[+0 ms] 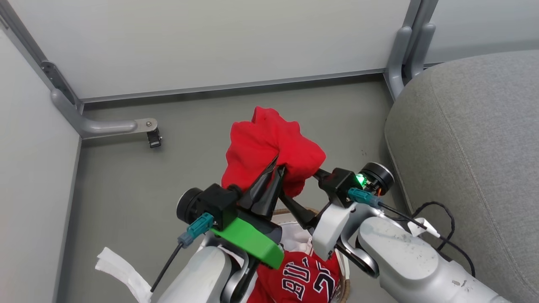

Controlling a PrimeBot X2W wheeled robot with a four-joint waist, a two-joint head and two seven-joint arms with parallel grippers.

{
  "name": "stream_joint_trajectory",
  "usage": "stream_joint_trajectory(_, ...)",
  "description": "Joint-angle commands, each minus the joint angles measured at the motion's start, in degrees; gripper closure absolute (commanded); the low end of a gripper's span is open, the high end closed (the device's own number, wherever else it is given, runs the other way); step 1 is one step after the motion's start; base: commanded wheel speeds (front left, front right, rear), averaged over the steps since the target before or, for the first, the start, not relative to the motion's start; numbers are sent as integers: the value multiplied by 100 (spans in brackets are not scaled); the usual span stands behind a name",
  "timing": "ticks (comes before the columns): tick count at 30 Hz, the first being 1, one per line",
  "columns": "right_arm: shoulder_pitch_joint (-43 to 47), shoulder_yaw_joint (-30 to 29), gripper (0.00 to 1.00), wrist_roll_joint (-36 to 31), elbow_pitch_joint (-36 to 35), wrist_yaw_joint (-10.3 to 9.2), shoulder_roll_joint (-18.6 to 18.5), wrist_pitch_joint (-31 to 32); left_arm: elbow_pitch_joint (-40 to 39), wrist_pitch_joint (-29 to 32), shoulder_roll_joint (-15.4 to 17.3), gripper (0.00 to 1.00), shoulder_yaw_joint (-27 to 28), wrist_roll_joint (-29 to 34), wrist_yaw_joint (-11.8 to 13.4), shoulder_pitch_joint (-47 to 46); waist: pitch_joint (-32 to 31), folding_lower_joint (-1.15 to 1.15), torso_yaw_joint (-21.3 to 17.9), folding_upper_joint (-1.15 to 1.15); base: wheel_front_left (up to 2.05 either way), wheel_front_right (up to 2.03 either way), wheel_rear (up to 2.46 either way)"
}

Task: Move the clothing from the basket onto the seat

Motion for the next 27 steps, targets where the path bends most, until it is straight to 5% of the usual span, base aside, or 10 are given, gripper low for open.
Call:
stream_joint_trajectory(1, -114, 48, 0, 88, 110, -6, 0, -13, -18, -23, 9, 100, -49, -80, -13, -107, 6, 0, 53, 0, 0, 0, 0)
stream_joint_trajectory(10, -416, 244, 0, 314, 376, -6, 104, -13, -86, -23, 7, 100, -321, -283, -13, -170, 55, 0, 212, 0, 0, 0, 0)
stream_joint_trajectory(11, -440, 248, 20, 330, 380, -6, 98, -13, -86, -23, 7, 100, -333, -293, -13, -177, 63, 0, 227, 0, 0, 0, 0)
stream_joint_trajectory(12, -446, 248, 51, 341, 387, -6, 91, -13, -84, -23, 7, 100, -340, -304, -13, -180, 68, 0, 240, 0, 0, 0, 0)
stream_joint_trajectory(13, -444, 243, 60, 351, 395, -6, 83, -13, -80, -23, 7, 100, -346, -317, -13, -184, 76, 0, 255, 0, 0, 0, 0)
stream_joint_trajectory(15, -434, 219, 100, 378, 359, -6, 76, -13, -64, -23, 7, 100, -334, -347, -13, -188, 91, 0, 280, 0, 0, 0, 0)
stream_joint_trajectory(27, -131, -50, 100, 345, 29, -6, -60, -13, 53, -23, 8, 100, -115, -200, -13, -66, 85, 0, 253, 0, 0, 0, 0)
